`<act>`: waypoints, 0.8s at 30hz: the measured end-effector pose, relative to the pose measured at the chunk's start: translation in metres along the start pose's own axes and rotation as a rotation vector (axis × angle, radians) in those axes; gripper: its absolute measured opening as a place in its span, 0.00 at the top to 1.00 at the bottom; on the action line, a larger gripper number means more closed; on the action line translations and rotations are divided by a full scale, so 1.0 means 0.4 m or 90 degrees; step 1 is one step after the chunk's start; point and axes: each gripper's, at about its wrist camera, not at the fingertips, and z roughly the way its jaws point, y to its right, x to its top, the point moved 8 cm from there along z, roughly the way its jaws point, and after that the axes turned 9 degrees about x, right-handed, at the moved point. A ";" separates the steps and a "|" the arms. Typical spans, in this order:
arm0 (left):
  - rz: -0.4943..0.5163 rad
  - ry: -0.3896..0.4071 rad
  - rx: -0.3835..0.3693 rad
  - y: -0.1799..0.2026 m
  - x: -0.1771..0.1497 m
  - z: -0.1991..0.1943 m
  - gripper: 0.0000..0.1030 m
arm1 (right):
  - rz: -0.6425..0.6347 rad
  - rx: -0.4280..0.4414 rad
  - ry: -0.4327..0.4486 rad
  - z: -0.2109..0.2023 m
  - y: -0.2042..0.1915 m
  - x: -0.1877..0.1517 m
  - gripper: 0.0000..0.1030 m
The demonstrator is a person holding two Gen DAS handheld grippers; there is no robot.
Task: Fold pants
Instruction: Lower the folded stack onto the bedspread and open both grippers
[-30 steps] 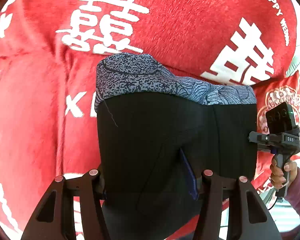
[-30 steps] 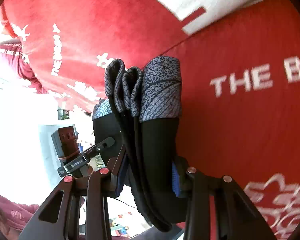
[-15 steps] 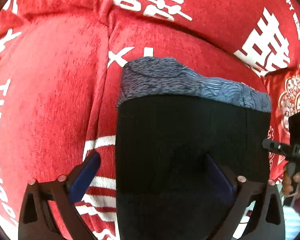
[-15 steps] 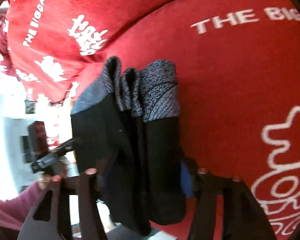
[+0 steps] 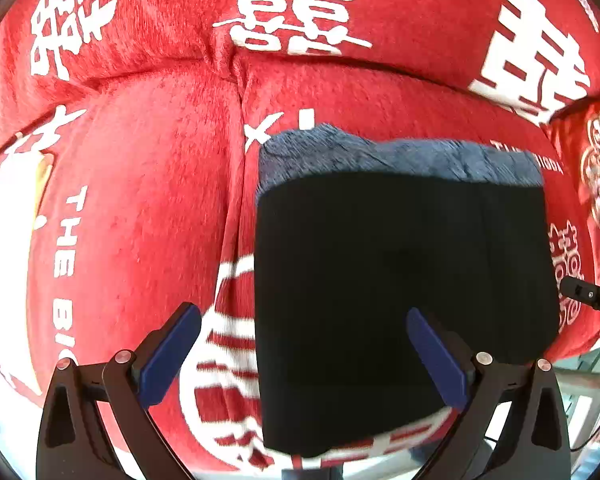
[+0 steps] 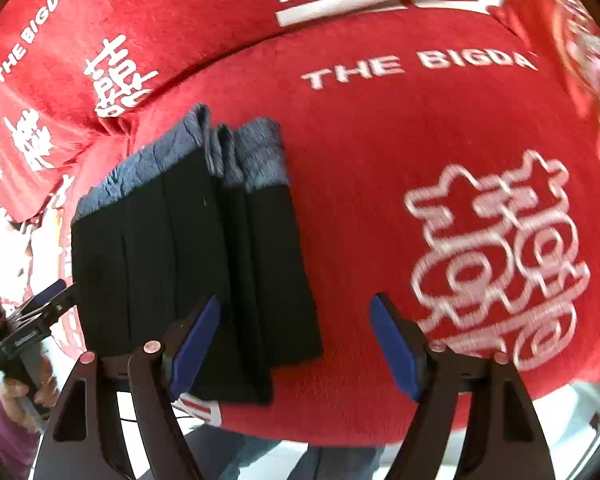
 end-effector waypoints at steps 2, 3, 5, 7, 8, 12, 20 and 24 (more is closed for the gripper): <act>0.004 -0.001 0.008 0.003 -0.020 -0.024 0.00 | 0.011 -0.005 0.003 -0.022 0.003 -0.025 0.21; 0.003 -0.001 0.011 0.007 -0.027 -0.035 0.00 | 0.016 -0.011 0.004 -0.036 0.000 -0.041 0.19; -0.005 0.000 0.018 0.012 -0.042 -0.063 0.00 | 0.013 -0.027 0.006 -0.058 -0.010 -0.062 0.16; -0.011 0.009 0.031 0.017 -0.055 -0.094 0.00 | -0.006 -0.051 0.008 -0.081 -0.028 -0.080 0.08; -0.011 0.013 0.040 0.022 -0.060 -0.109 0.00 | -0.020 -0.063 0.011 -0.093 -0.042 -0.088 0.05; -0.004 0.019 0.071 0.033 -0.076 -0.173 0.00 | -0.049 -0.086 0.017 -0.127 -0.098 -0.108 0.00; 0.010 0.024 0.098 0.036 -0.082 -0.273 0.00 | -0.062 -0.096 0.004 -0.187 -0.210 -0.147 0.00; -0.005 0.006 0.088 0.028 -0.092 -0.300 0.00 | -0.053 -0.095 -0.007 -0.209 -0.240 -0.163 0.00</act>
